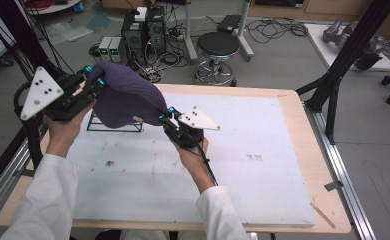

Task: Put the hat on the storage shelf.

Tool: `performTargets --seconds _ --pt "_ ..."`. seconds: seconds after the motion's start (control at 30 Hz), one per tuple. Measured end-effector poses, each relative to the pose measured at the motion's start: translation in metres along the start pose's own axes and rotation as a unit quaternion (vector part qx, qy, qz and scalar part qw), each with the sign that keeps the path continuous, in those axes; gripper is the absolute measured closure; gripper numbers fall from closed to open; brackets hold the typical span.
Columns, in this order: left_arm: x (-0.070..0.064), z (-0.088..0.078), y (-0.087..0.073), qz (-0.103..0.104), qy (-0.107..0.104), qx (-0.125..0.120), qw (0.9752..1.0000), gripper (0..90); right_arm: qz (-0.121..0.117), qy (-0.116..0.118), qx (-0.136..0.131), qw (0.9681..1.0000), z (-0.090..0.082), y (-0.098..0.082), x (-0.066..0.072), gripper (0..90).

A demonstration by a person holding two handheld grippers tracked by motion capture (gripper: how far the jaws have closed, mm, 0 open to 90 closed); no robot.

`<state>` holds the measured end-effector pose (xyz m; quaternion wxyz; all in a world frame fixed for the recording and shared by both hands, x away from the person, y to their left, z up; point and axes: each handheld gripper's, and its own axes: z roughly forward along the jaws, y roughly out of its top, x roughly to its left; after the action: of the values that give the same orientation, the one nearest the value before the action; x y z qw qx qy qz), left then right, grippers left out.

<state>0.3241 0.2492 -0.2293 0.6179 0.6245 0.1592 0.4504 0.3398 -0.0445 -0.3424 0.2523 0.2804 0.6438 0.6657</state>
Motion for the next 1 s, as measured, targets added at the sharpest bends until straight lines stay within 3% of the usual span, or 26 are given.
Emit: performTargets --seconds 0.2,0.37,0.57,0.73,0.9,1.0 --pt "0.026 0.002 0.004 0.005 0.025 -0.006 0.9997 78.2 0.019 -0.005 -0.013 0.9997 0.028 0.018 0.01 81.5" --pt "0.043 0.003 0.011 -0.007 0.032 -0.02 0.9993 78.2 0.032 -0.006 -0.024 0.9992 0.044 0.027 0.015 81.5" --pt "0.065 0.011 0.018 0.012 0.048 -0.006 0.9987 78.2 0.039 -0.019 -0.031 0.9986 0.069 0.037 0.025 81.6" --pt "0.08 0.015 0.017 0.039 0.056 0.015 0.9976 78.3 0.054 -0.02 -0.02 0.9982 0.089 0.037 0.028 81.5" --pt "0.091 0.014 0.011 0.034 0.058 0.011 0.9977 78.2 0.055 -0.023 -0.019 0.9981 0.103 0.036 0.033 81.6" --pt "0.094 0.015 0.002 0.035 0.059 0.013 0.9976 78.2 0.052 -0.037 -0.011 0.9979 0.112 0.032 0.033 81.5"
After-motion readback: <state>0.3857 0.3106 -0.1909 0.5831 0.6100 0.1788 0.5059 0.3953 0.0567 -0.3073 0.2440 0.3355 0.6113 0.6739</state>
